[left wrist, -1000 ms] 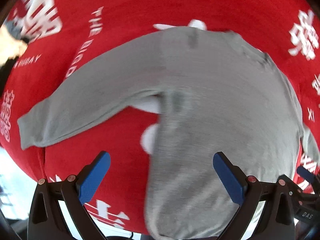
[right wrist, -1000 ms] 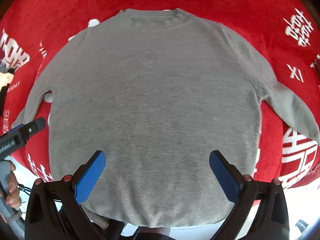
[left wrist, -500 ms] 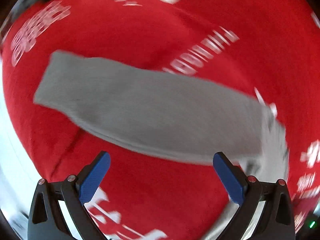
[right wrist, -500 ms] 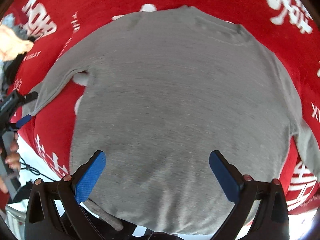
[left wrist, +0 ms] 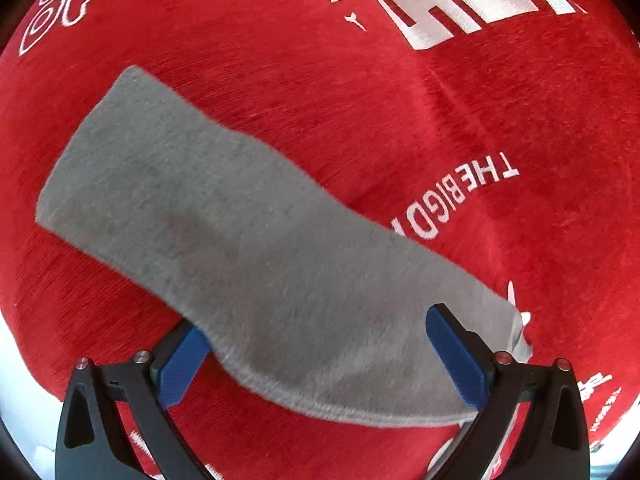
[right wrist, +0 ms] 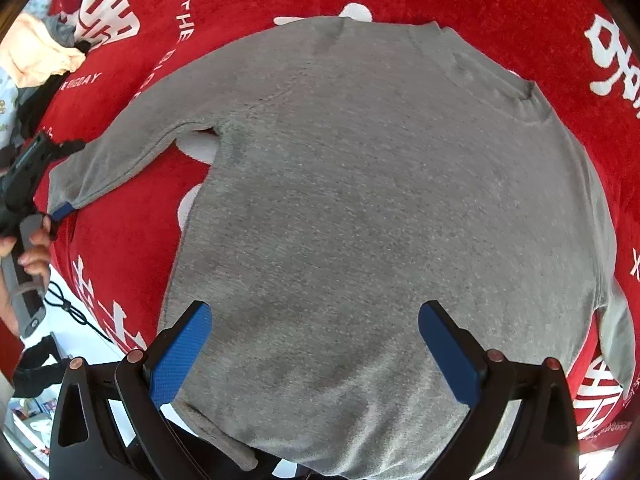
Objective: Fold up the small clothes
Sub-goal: 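Grasp the sweater sleeve nearest the left gripper and lift it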
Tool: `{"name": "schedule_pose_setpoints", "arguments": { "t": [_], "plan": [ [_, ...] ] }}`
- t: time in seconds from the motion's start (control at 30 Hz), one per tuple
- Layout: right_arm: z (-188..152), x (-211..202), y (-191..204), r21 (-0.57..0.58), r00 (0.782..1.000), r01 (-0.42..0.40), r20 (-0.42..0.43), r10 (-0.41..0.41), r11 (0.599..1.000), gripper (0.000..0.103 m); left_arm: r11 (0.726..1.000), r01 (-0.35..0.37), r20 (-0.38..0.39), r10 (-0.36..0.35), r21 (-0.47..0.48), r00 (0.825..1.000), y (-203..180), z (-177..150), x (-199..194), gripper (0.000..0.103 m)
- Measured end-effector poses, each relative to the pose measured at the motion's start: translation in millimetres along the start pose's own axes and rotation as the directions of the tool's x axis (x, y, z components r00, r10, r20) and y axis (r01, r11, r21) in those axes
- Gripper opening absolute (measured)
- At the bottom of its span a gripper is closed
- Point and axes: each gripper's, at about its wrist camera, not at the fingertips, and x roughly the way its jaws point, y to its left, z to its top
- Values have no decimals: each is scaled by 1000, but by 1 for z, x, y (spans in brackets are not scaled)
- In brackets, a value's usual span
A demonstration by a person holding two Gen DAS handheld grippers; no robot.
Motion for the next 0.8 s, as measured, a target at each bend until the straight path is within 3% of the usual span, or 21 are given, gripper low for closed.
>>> {"name": "schedule_pose_setpoints", "arguments": {
  "t": [0.1, 0.17, 0.2, 0.27, 0.37, 0.47, 0.6, 0.7, 0.8],
  "plan": [
    [6, 1, 8, -7, 1000, 2, 14, -2, 1000, 103, 997, -72, 19, 72, 0, 997, -1, 2, -1, 59],
    [5, -4, 6, -3, 1000, -8, 22, 8, 1000, 103, 998, -61, 19, 61, 20, 998, 1, 5, -4, 10],
    [3, -8, 4, 4, 1000, -12, 26, 12, 1000, 103, 999, -20, 13, 19, 29, 1000, 1, 7, -6, 10],
    [2, -11, -1, 27, 999, -19, 29, 18, 999, 103, 998, -4, 33, 2, 64, 999, -7, 12, -11, 10],
    [-4, -16, -16, 80, 998, -47, 38, 44, 996, 103, 985, 25, 57, -36, 169, 998, -34, 7, -28, 10],
    [-9, -22, -35, 127, 996, -66, 62, 59, 990, 103, 960, 108, 46, -123, 257, 991, -77, -4, -41, 10],
    [-18, -32, -70, 199, 994, -75, 92, 57, 977, 103, 877, 223, -6, -243, 425, 970, -162, -42, -53, 10],
    [-25, -42, -106, 253, 991, -90, 121, 60, 963, 103, 778, 317, -98, -316, 543, 944, -237, -93, -49, 10],
    [-32, -51, -144, 305, 989, -87, 145, 44, 948, 103, 694, 367, -183, -327, 619, 927, -294, -147, -36, 10]
  ]
}}
